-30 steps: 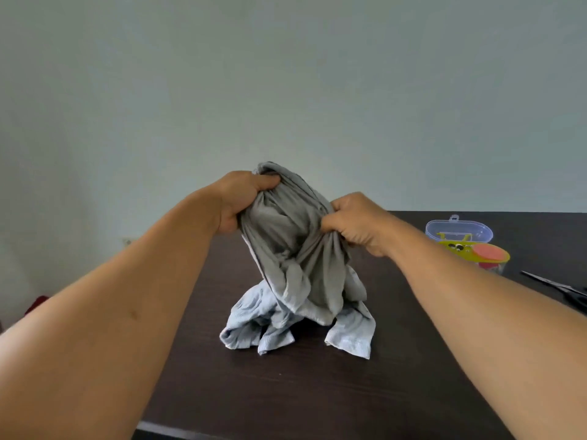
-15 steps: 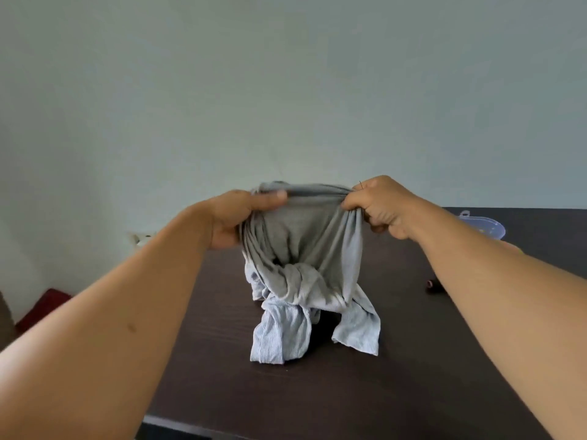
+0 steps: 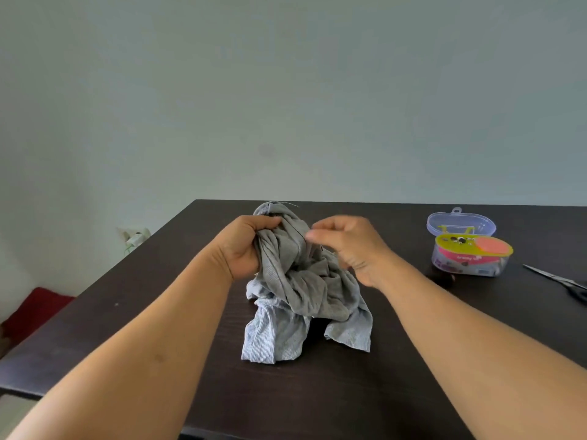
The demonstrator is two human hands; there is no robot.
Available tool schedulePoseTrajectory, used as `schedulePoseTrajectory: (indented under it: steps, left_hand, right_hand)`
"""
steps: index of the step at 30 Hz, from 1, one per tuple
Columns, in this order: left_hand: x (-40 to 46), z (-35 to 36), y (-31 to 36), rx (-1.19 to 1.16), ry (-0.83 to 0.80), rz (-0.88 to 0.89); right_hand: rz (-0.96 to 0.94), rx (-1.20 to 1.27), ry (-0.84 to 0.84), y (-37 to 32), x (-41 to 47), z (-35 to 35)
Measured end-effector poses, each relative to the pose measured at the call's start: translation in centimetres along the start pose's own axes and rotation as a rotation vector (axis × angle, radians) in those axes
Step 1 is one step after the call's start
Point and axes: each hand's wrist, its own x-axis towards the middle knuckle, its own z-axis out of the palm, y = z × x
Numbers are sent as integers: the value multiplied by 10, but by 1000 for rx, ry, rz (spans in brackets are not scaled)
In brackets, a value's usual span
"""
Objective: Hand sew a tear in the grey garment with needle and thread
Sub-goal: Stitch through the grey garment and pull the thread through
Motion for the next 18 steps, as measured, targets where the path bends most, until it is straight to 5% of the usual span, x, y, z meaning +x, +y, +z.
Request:
schedulePoseTrajectory:
  steps: [4, 9, 13, 18]
  left_hand:
    - [1, -3, 1, 99, 65, -16]
    - [4, -17, 10, 280, 158, 44]
    - [-2, -20, 20, 380, 84, -18]
    - [-13, -21, 35, 555, -213, -98]
  right_hand:
    - [87, -175, -171, 2, -9, 7]
    - [81, 76, -91, -10, 2, -10]
    - [107, 184, -48, -22, 10, -21]
    - [106, 206, -79, -41, 13, -27]
